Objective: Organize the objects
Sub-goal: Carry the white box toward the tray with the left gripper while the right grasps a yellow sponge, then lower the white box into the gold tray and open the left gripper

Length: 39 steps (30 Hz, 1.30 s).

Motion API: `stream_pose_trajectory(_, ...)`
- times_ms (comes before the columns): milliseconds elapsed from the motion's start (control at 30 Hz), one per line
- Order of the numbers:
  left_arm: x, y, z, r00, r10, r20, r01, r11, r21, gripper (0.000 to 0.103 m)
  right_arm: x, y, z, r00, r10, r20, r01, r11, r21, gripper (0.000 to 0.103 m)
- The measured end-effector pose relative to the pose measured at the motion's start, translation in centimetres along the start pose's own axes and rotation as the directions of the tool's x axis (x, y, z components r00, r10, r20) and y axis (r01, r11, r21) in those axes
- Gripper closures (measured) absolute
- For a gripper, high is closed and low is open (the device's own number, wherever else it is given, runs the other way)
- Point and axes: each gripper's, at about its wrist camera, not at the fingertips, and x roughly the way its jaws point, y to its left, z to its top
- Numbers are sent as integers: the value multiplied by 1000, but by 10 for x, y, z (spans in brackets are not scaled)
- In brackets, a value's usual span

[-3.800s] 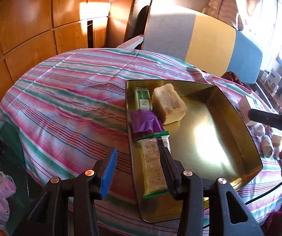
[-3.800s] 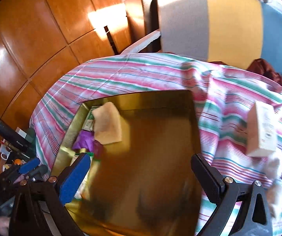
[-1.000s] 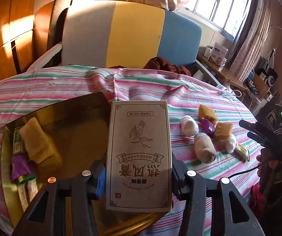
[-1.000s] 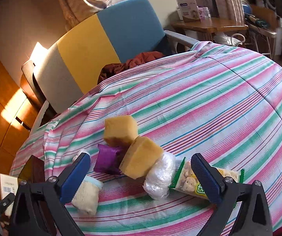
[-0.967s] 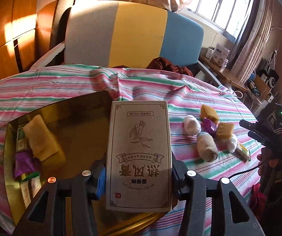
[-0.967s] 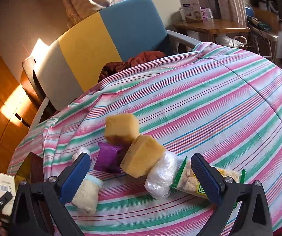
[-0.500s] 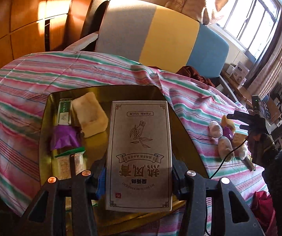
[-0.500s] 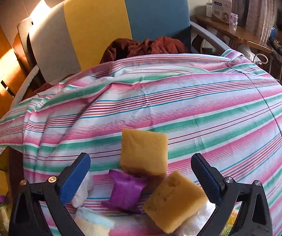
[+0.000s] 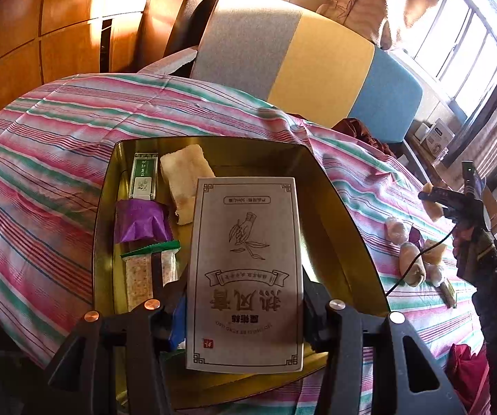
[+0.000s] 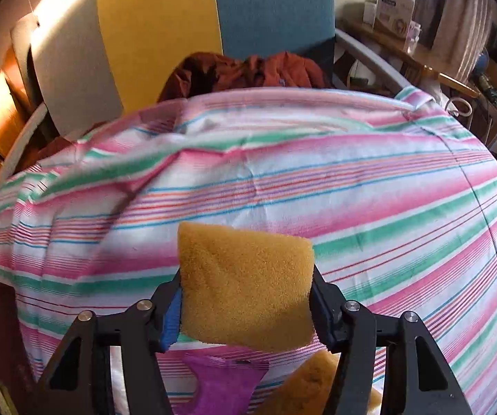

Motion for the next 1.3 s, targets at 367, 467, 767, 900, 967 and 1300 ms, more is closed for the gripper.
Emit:
stream_pose_trajectory(367, -12, 20, -7, 1000, 10, 25, -8, 999, -52, 52, -111, 78, -103, 935, 351, -50, -341, 853, -396, 38)
stream_pose_trajectory(467, -14, 24, -11, 1000, 9, 18, -7, 998, -68, 52, -112, 98, -153, 925, 356, -133, -374, 791, -485, 39)
stream_pose_trajectory(767, -8, 14, -14, 1000, -20, -17, 18, 997, -71, 52, -58, 93, -207, 958, 213, -190, -282, 806, -520, 42)
stream_pose_trajectory(900, 6, 1, -6, 998, -52, -35, 49, 995, -88, 52, -53, 84, -204, 957, 228, -177, -288, 817, -500, 42)
stream_pose_trajectory(967, 16, -7, -1, 996, -76, -46, 72, 993, -90, 52, -52, 85, -203, 959, 226, -173, -284, 815, -506, 41)
stream_pose_trajectory(1300, 73, -38, 34, 994, -51, -93, 45, 997, -60, 52, -55, 87, -202, 960, 215, -178, -277, 812, -514, 40)
